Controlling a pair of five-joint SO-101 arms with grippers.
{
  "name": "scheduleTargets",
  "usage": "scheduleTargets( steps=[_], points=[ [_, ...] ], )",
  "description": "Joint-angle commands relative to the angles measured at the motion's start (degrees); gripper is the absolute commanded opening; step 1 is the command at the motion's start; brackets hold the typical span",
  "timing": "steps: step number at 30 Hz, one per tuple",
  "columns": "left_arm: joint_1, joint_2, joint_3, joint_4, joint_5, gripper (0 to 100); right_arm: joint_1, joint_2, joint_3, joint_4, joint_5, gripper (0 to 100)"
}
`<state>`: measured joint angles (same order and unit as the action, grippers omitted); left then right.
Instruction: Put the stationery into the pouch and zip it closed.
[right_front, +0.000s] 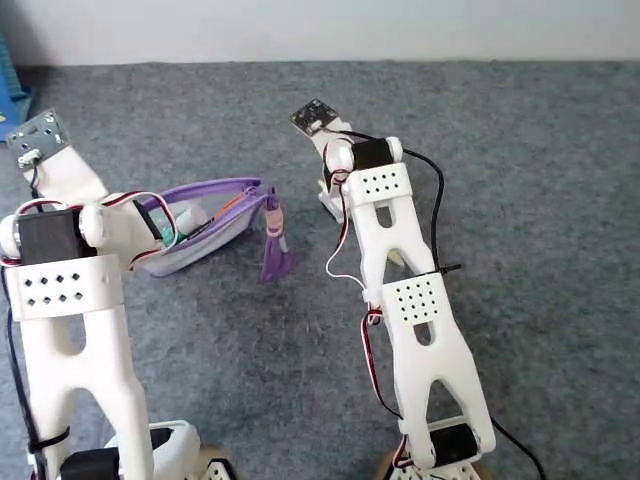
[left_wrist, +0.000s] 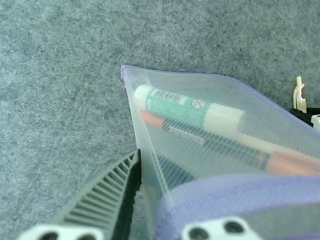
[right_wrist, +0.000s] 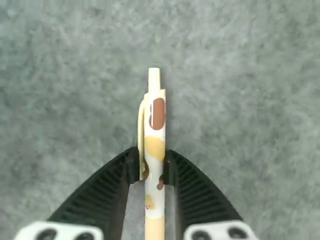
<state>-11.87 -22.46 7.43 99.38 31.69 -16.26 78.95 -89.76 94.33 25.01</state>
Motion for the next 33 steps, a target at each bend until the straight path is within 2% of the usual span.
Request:
scheduleTargets(
  steps=[1, 5, 9, 15, 27, 33],
  points=[
    [-0.3, 1.7, 0.0, -0.7, 0.3, 1, 0.7, -5.7, -0.4, 3.9, 0.6, 0.8],
    [-0.3, 1.7, 0.0, -0.7, 0.3, 1, 0.5, -10.9, -0.4, 8.4, 0.4, 0.8],
    [-0.3, 1.7, 0.0, -0.7, 0.3, 1, 0.7, -17.0, 0.1, 8.6, -2.8, 0.8],
    [-0.3, 1.7, 0.0, -1.1, 0.3, 1, 1.1, -27.1, 2.4, 8.8, -3.1, 0.8],
    [-0.3, 1.7, 0.0, -0.9, 0.4, 1, -0.9, -68.1, 33.0, 8.5, -14.0, 0.8],
    [-0.3, 1.7, 0.0, -1.1, 0.4, 1, -7.0, -81.4, 36.7, 8.1, -23.1, 0.8]
  ],
)
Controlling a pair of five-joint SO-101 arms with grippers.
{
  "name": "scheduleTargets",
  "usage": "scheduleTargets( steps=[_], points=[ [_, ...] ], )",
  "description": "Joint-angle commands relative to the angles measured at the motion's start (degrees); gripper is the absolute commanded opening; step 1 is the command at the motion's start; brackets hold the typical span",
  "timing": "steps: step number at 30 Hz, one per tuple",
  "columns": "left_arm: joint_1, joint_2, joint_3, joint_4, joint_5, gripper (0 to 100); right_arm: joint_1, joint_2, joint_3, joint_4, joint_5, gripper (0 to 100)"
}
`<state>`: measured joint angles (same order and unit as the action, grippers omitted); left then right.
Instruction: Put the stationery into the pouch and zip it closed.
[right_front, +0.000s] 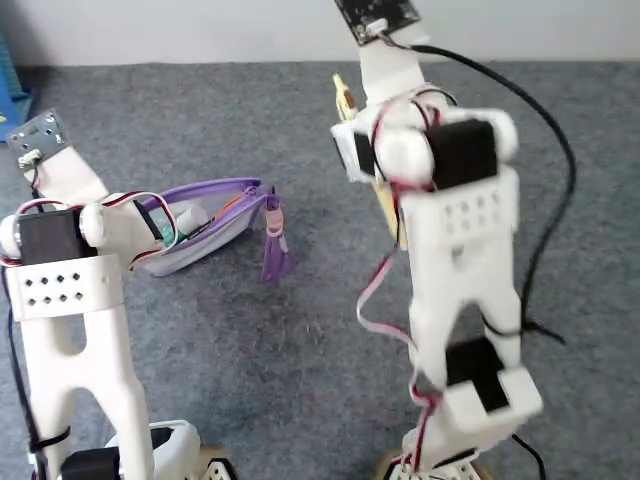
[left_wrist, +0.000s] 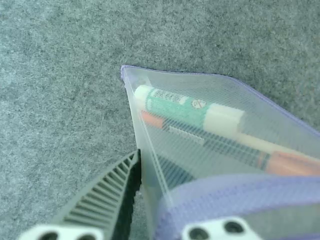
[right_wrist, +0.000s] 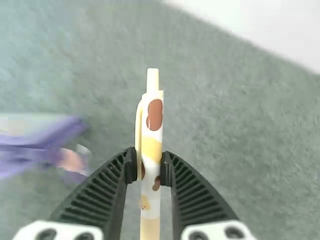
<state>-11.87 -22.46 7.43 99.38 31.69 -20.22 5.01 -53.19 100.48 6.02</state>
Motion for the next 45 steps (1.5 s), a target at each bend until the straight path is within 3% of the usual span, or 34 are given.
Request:
scheduleTargets(
  steps=[1, 14, 24, 38, 45],
  points=[
    [-0.3, 1.7, 0.0, -1.1, 0.4, 1, -4.4, -8.8, 0.1, 1.4, -5.8, 0.8],
    [-0.3, 1.7, 1.5, -1.1, 0.4, 1, -20.0, -14.4, 0.5, -21.1, -28.0, 0.8],
    [-0.3, 1.6, 2.9, -1.1, 0.4, 1, -19.7, -12.6, 15.5, -41.2, -28.5, 0.9],
    [-0.3, 1.6, 2.9, -1.1, 0.4, 1, -20.1, -12.7, 36.0, -59.1, -28.5, 0.9],
    [-0.4, 1.6, 2.9, -1.1, 0.4, 1, -22.0, -12.8, 43.6, -62.7, -28.5, 0.8]
  ],
)
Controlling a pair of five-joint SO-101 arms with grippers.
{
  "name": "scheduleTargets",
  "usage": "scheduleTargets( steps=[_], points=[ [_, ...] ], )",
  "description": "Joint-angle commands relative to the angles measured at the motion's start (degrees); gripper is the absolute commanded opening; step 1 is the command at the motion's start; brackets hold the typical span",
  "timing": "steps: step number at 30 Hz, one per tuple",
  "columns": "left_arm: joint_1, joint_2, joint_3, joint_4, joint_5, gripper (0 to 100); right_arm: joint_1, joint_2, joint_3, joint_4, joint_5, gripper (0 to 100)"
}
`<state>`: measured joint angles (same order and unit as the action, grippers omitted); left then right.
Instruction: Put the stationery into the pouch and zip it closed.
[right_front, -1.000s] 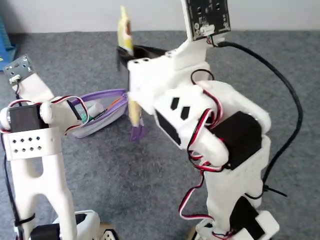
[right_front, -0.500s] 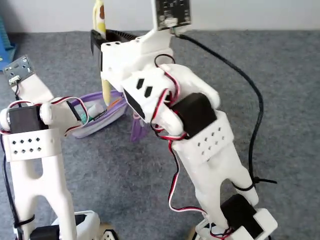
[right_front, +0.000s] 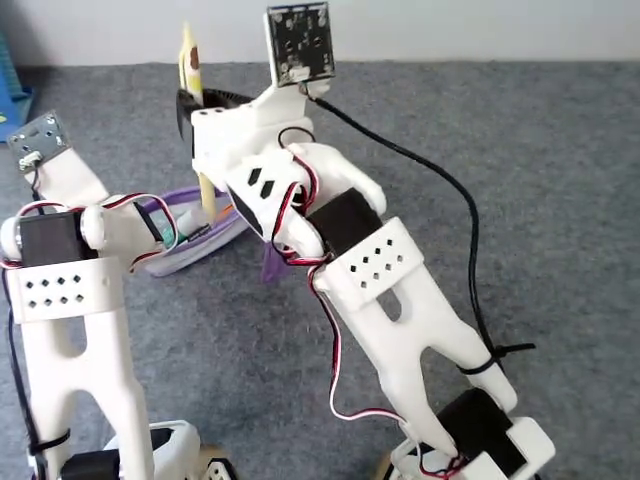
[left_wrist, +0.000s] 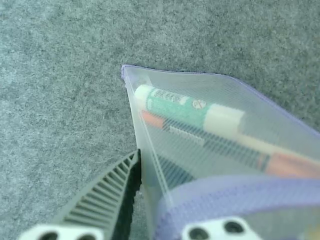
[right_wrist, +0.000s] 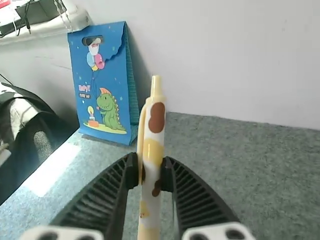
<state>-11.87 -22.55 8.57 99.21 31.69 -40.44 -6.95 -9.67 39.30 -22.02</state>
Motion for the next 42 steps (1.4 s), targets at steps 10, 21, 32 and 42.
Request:
scheduleTargets(
  steps=[10, 21, 32, 42],
  points=[
    [-0.6, 1.8, 1.6, -1.0, 0.4, 1, -4.1, -5.6, 0.2, 6.5, -0.4, 0.8],
    [-0.4, 1.8, 1.6, -1.8, 0.4, 1, -4.0, -14.2, 0.2, 19.6, -0.3, 0.8],
    [-0.6, 1.7, 1.6, -1.8, 0.4, 1, -4.1, -21.1, 0.2, 37.3, -0.1, 0.8],
    [-0.4, 1.7, 1.6, -1.8, 0.4, 1, -5.4, -21.0, 8.8, 37.0, -0.2, 0.8]
  ],
)
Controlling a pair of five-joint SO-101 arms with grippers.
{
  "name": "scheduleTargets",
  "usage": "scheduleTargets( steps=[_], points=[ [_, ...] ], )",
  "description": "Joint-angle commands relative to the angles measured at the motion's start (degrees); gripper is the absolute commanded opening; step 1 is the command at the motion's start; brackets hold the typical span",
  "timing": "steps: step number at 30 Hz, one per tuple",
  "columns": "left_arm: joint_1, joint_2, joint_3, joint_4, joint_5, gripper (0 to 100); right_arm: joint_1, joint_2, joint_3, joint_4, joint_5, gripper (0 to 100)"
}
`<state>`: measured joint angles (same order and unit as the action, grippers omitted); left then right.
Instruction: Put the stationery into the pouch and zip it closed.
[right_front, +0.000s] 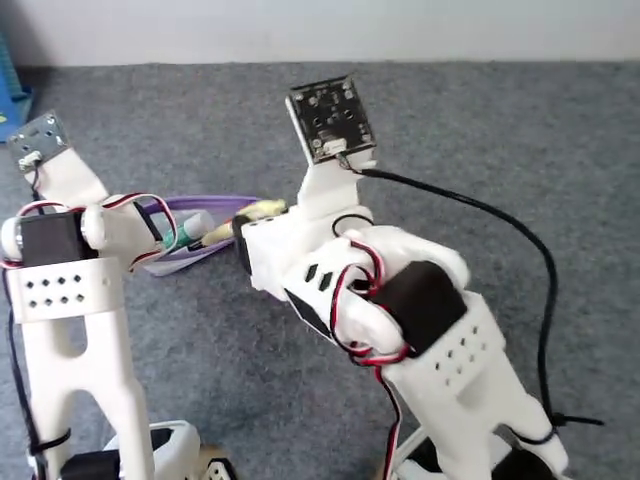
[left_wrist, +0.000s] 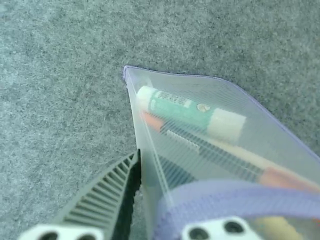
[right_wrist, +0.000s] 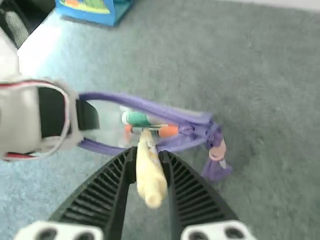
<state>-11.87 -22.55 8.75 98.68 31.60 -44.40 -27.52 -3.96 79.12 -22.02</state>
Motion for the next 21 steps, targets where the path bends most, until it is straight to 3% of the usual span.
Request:
scheduleTargets(
  steps=[1, 7, 10, 14, 21],
  points=[
    [-0.4, 1.7, 1.5, -1.2, 0.4, 1, -2.1, -0.4, 5.5, -6.4, -0.1, 0.8],
    [-0.4, 1.7, 1.5, -1.2, 0.4, 1, -6.5, -0.4, 17.3, -29.9, 5.5, 0.8],
    [-0.4, 1.7, 1.5, -1.2, 0.4, 1, -7.3, 1.1, 21.9, -37.0, 7.5, 0.8],
    [-0.4, 1.7, 1.5, -1.2, 0.4, 1, -6.5, 5.9, 18.7, -34.8, 7.4, 2.6],
    [-0.4, 1.7, 1.5, -1.2, 0.4, 1, -5.1, 9.2, 4.9, -20.4, 7.3, 32.9]
  ],
)
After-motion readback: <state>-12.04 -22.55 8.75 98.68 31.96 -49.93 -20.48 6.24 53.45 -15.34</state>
